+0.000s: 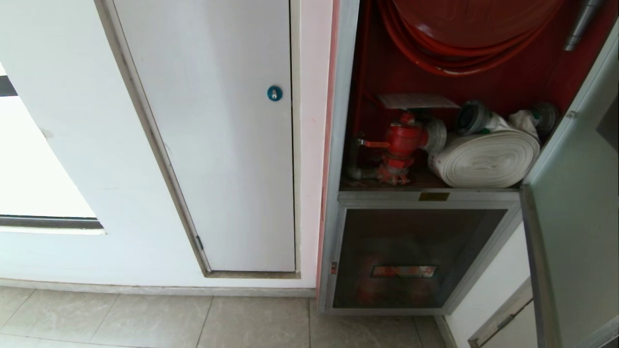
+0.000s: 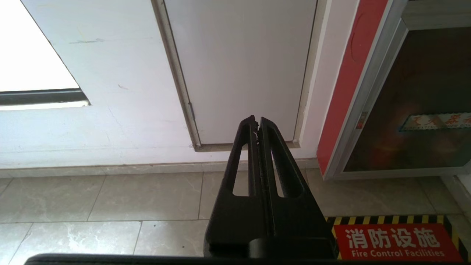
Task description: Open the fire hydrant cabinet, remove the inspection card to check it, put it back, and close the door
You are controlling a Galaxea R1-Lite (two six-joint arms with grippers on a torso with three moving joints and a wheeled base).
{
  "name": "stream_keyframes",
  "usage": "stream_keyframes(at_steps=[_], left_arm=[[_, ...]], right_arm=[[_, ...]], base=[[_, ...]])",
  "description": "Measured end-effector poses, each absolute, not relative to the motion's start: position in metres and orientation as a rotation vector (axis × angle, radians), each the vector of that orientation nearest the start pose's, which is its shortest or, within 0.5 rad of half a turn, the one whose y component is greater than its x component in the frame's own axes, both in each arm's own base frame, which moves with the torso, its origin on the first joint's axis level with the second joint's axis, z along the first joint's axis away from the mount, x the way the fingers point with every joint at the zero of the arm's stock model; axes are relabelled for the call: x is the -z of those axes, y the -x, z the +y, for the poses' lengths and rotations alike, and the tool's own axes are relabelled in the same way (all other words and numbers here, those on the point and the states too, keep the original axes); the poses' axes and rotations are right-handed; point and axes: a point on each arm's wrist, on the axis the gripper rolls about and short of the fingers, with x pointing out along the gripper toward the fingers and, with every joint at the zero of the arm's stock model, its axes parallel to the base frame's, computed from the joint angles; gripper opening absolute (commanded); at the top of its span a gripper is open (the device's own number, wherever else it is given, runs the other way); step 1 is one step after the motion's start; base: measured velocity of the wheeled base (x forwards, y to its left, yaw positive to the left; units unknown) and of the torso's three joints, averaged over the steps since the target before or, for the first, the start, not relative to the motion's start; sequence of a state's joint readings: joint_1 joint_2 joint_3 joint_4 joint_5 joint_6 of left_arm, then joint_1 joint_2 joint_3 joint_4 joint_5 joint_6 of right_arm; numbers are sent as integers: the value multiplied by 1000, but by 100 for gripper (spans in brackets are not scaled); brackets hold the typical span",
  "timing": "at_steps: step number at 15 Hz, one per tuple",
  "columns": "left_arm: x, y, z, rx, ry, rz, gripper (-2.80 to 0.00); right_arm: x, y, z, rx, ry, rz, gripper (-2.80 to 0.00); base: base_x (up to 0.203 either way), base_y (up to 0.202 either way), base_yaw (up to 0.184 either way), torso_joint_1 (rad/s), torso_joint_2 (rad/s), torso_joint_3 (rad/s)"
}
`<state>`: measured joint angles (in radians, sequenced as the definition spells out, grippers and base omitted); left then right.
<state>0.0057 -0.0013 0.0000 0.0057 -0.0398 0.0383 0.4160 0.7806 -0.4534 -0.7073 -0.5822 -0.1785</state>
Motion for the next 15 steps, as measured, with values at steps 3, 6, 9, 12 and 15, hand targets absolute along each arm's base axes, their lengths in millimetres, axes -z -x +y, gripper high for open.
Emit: stream_keyframes(at_steps=[3, 6, 9, 12, 15], left_arm=[[-75, 23, -1, 34, -38, 4, -280], [-75, 23, -1, 34, -38, 4, -280], [-75, 23, -1, 34, -38, 4, -280], [-75, 23, -1, 34, -38, 4, -280], [-75, 23, -1, 34, -38, 4, -280]], right_arm=[[-262, -61, 13, 219, -12, -318, -280], [-262, -59, 10, 253, -14, -326, -280], [-262, -59, 7, 287, -9, -328, -280], [-260, -59, 5, 326, -2, -327, -280], [-259, -58, 3, 360, 2, -332, -280]], base=[[0, 0, 0, 0, 0, 0], [0, 0, 0, 0, 0, 0], [0, 0, 0, 0, 0, 0], [0, 0, 0, 0, 0, 0], [0, 0, 0, 0, 0, 0]])
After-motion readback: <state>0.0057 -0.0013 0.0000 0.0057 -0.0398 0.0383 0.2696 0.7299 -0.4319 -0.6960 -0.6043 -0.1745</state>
